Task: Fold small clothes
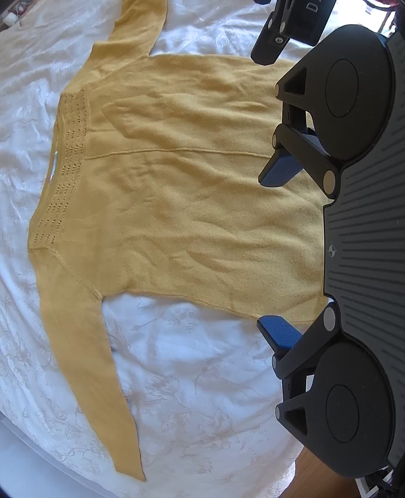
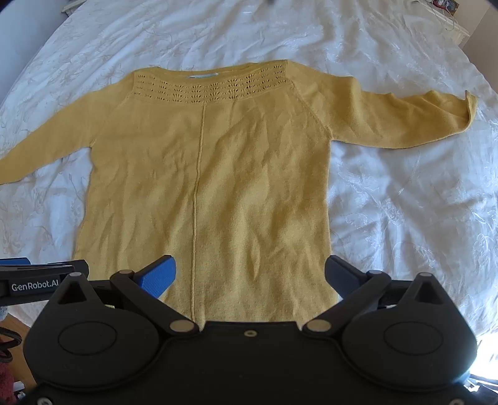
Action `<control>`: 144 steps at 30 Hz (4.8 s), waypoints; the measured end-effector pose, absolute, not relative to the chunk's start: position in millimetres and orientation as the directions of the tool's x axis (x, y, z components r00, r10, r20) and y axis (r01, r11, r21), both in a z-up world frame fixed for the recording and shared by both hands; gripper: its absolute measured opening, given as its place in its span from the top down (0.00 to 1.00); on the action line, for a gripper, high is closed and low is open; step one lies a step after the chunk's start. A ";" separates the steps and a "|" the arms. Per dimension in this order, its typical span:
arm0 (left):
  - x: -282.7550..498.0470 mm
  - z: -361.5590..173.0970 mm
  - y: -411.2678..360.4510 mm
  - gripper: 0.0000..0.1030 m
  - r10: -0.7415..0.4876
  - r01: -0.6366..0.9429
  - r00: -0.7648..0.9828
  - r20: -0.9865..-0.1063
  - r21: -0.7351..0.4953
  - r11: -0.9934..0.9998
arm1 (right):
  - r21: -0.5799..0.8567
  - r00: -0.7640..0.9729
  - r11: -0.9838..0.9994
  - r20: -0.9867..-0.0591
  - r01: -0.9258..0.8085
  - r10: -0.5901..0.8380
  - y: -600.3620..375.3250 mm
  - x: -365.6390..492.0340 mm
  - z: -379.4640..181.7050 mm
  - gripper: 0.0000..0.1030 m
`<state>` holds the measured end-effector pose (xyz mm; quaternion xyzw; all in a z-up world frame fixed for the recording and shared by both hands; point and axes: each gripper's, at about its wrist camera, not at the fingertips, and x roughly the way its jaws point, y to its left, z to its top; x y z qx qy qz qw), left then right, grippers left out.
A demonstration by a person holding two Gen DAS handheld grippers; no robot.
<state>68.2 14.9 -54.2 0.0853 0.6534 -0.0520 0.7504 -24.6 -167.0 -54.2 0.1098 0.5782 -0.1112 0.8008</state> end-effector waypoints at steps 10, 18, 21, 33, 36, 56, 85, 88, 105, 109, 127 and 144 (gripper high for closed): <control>91.7 -56.3 18.8 0.12 0.027 0.231 0.141 -0.990 0.060 0.971 | 0.065 0.306 0.939 -0.951 0.338 -0.044 -162.0 -7.2 -55.1 0.01; 111.9 -62.7 17.3 0.12 0.017 0.264 0.130 -0.991 0.051 0.963 | 0.075 0.300 0.931 -0.953 0.358 -0.039 -162.9 6.9 -59.7 0.01; 118.6 -65.7 14.8 0.12 0.015 0.283 0.126 -0.992 0.051 0.958 | 0.084 0.303 0.925 -0.952 0.370 -0.035 -165.6 10.5 -60.0 0.02; 139.2 -70.7 -15.7 0.29 -0.035 0.292 0.105 -0.994 -0.002 0.957 | 0.070 0.316 0.924 -0.947 0.377 -0.057 -207.1 16.2 -71.8 0.10; 137.3 -68.7 -29.2 0.36 -0.059 0.288 0.113 -0.992 -0.024 0.957 | 0.088 0.312 0.925 -0.949 0.370 -0.035 -228.8 14.3 -79.9 0.14; 109.6 -28.0 -111.7 0.50 -0.102 0.190 0.459 -0.882 -0.015 0.982 | 0.016 0.417 0.871 -0.882 0.491 -0.218 -512.2 32.9 -66.0 0.46; 105.6 -26.5 -125.6 0.49 -0.065 0.056 0.487 -0.871 -0.043 0.997 | 0.245 0.567 0.786 -0.809 0.567 -0.157 -647.2 29.2 -141.8 0.82; 107.7 -29.9 -125.5 0.49 -0.074 0.069 0.473 -0.878 -0.047 0.997 | 0.259 0.592 0.791 -0.790 0.554 -0.156 -642.3 20.7 -132.7 0.83; 132.1 -62.5 -45.4 0.49 -0.079 0.198 0.372 -0.925 -0.004 0.980 | 0.321 0.796 0.905 -0.604 0.279 -0.031 -470.8 38.1 -17.9 0.85; 140.4 -69.6 -7.5 0.49 -0.064 0.224 0.362 -0.930 0.020 0.974 | 0.326 0.819 0.926 -0.573 0.188 0.036 -396.4 60.1 -0.9 0.85; 176.0 -91.4 138.9 0.49 0.008 0.153 0.337 -0.941 0.063 0.986 | 0.332 0.678 0.929 -0.647 -0.162 0.349 -115.1 144.7 -98.7 0.83; 210.1 -126.6 76.4 0.49 -0.121 0.238 0.336 -0.934 -0.040 0.970 | 0.280 0.592 0.959 -0.765 -0.049 0.254 -164.5 105.8 -138.9 0.48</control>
